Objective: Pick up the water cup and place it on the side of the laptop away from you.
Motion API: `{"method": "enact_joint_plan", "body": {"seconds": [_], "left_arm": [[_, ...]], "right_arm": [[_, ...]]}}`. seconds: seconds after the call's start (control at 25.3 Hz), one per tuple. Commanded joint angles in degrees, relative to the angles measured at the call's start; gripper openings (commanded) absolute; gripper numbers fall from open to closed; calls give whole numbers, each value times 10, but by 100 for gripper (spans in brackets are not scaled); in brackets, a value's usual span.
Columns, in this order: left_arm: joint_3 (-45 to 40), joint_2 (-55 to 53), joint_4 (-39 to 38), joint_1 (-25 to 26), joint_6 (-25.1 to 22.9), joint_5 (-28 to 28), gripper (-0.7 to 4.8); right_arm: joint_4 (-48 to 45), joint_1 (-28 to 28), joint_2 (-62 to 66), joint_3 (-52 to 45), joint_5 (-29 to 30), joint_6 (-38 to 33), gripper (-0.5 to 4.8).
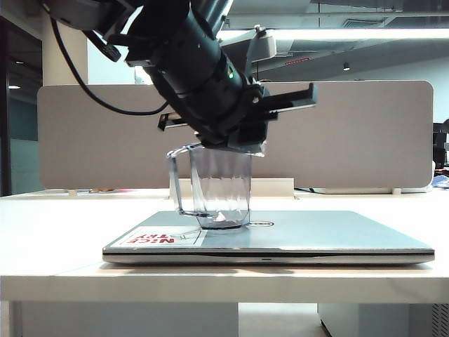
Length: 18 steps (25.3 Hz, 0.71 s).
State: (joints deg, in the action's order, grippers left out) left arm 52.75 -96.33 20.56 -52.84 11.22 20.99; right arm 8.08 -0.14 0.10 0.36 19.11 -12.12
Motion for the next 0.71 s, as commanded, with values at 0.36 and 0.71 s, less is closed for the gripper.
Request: {"method": "enact_joint_plan", "body": {"seconds": [0.36,0.71], "left_arm": [[3,7,49,0,-3,-176,-5],[3,154,-150,25,-125,-226,-5]], "right_arm": [[-6,0,-1,-3,-1,0,-1],[-5,0,-1,-3,-1,0,-1]]}}
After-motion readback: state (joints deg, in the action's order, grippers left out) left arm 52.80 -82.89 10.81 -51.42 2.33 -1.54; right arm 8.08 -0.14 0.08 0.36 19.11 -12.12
